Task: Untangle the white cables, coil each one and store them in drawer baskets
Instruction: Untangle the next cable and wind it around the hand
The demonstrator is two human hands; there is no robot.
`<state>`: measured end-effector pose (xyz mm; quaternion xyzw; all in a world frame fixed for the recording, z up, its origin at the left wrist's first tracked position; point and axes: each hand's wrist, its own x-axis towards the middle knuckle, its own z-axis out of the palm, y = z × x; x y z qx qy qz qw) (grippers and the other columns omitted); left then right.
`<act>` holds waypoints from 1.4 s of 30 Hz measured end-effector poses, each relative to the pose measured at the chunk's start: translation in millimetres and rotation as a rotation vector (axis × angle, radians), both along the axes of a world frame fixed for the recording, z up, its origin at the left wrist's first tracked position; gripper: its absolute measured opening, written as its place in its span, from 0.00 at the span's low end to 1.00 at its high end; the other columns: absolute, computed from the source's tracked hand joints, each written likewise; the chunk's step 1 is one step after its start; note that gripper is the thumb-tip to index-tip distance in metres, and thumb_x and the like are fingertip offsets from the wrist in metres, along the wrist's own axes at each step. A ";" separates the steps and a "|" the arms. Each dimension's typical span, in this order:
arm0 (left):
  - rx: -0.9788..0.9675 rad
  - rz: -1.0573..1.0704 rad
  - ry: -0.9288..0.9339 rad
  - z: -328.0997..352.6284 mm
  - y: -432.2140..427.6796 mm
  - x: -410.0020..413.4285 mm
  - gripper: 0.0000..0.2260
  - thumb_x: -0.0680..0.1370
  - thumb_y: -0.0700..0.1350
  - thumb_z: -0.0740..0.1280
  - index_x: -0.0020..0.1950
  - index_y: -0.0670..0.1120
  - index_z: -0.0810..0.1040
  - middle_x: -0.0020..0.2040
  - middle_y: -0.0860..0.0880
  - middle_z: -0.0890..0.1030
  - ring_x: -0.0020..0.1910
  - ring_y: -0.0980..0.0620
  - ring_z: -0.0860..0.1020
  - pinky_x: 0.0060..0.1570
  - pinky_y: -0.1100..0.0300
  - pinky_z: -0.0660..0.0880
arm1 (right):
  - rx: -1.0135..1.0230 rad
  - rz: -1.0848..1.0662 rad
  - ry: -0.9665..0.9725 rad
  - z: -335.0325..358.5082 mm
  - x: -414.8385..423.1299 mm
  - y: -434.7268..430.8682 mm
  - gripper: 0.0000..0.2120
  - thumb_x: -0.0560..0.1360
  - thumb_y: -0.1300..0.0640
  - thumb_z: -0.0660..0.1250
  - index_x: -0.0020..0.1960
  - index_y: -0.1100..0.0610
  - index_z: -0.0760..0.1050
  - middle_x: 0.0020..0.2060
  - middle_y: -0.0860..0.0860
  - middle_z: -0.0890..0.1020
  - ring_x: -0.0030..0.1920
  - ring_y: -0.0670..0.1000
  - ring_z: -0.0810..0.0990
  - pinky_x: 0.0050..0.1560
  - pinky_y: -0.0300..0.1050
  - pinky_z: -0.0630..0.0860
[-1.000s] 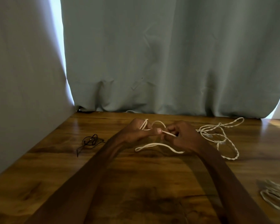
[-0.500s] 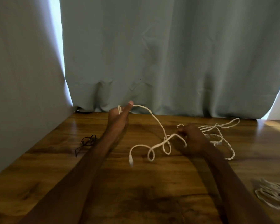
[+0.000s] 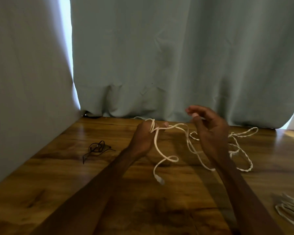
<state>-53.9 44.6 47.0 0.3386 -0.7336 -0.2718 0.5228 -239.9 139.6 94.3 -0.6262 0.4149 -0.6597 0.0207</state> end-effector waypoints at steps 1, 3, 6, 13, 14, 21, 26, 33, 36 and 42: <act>-0.003 0.018 -0.033 0.8 4.3 -2.5 0.22 0.78 0.62 0.70 0.35 0.46 0.78 0.32 0.50 0.80 0.34 0.49 0.79 0.37 0.46 0.77 | 0.013 0.013 0.071 -1.8 9.5 -1.0 0.10 0.82 0.60 0.66 0.61 0.56 0.82 0.54 0.46 0.86 0.57 0.43 0.84 0.58 0.39 0.79; 0.014 0.030 -0.033 1.8 10.0 -6.5 0.20 0.78 0.59 0.72 0.33 0.49 0.73 0.29 0.53 0.75 0.30 0.54 0.74 0.33 0.50 0.73 | 0.063 -0.025 0.229 -8.6 21.0 -11.1 0.10 0.82 0.58 0.67 0.61 0.54 0.82 0.55 0.45 0.85 0.56 0.41 0.83 0.58 0.39 0.79; -0.001 0.055 -0.018 1.4 10.8 -5.0 0.19 0.78 0.58 0.73 0.34 0.48 0.73 0.30 0.53 0.75 0.31 0.55 0.74 0.34 0.51 0.72 | 0.205 -0.074 0.372 -14.7 18.6 -22.2 0.10 0.83 0.51 0.65 0.55 0.51 0.85 0.48 0.44 0.87 0.48 0.40 0.83 0.55 0.45 0.79; -0.035 0.208 0.117 10.7 9.1 3.6 0.20 0.77 0.55 0.74 0.32 0.48 0.71 0.28 0.54 0.73 0.30 0.56 0.73 0.38 0.50 0.74 | 0.505 -0.096 0.453 -25.9 1.5 -28.1 0.02 0.76 0.55 0.73 0.47 0.51 0.85 0.39 0.45 0.86 0.40 0.42 0.83 0.46 0.46 0.80; -0.021 0.210 0.191 13.1 6.8 6.4 0.20 0.78 0.55 0.74 0.32 0.46 0.71 0.28 0.54 0.73 0.30 0.57 0.73 0.40 0.50 0.75 | 0.578 -0.080 0.483 -26.3 0.9 -28.8 0.03 0.78 0.55 0.71 0.47 0.52 0.84 0.38 0.48 0.86 0.39 0.45 0.83 0.47 0.47 0.80; 0.104 0.147 0.205 8.4 -11.9 18.2 0.35 0.76 0.68 0.69 0.39 0.32 0.76 0.35 0.34 0.79 0.33 0.47 0.77 0.38 0.46 0.75 | 0.522 0.324 0.029 -22.2 3.0 -24.6 0.12 0.83 0.60 0.64 0.47 0.53 0.85 0.38 0.61 0.83 0.33 0.48 0.76 0.35 0.40 0.73; 0.426 -0.156 -0.072 12.4 7.6 10.4 0.26 0.82 0.66 0.58 0.31 0.51 0.65 0.26 0.49 0.63 0.23 0.53 0.61 0.25 0.62 0.57 | 0.153 0.056 0.103 -21.8 -8.9 -25.1 0.11 0.84 0.57 0.63 0.51 0.53 0.83 0.33 0.46 0.80 0.34 0.44 0.76 0.37 0.40 0.73; 0.810 -0.984 0.042 25.8 17.4 10.0 0.20 0.87 0.51 0.50 0.35 0.50 0.66 0.26 0.54 0.56 0.22 0.57 0.52 0.19 0.68 0.54 | 0.154 -0.207 0.286 -31.1 -24.9 -38.3 0.13 0.83 0.51 0.60 0.54 0.51 0.84 0.36 0.44 0.83 0.38 0.46 0.83 0.42 0.50 0.79; 0.809 -1.055 0.135 33.9 20.1 11.3 0.16 0.86 0.47 0.50 0.40 0.49 0.68 0.27 0.55 0.54 0.21 0.58 0.52 0.20 0.67 0.54 | 0.351 -0.216 0.516 -41.8 -19.6 -41.0 0.06 0.78 0.55 0.69 0.51 0.51 0.84 0.42 0.50 0.87 0.42 0.53 0.84 0.44 0.52 0.80; 0.781 -1.081 0.381 41.7 13.5 18.8 0.17 0.86 0.46 0.51 0.46 0.46 0.77 0.27 0.56 0.55 0.21 0.58 0.54 0.20 0.66 0.57 | 0.679 -0.171 0.689 -45.1 -5.9 -40.9 0.09 0.75 0.52 0.72 0.55 0.46 0.82 0.48 0.50 0.85 0.48 0.50 0.84 0.49 0.48 0.81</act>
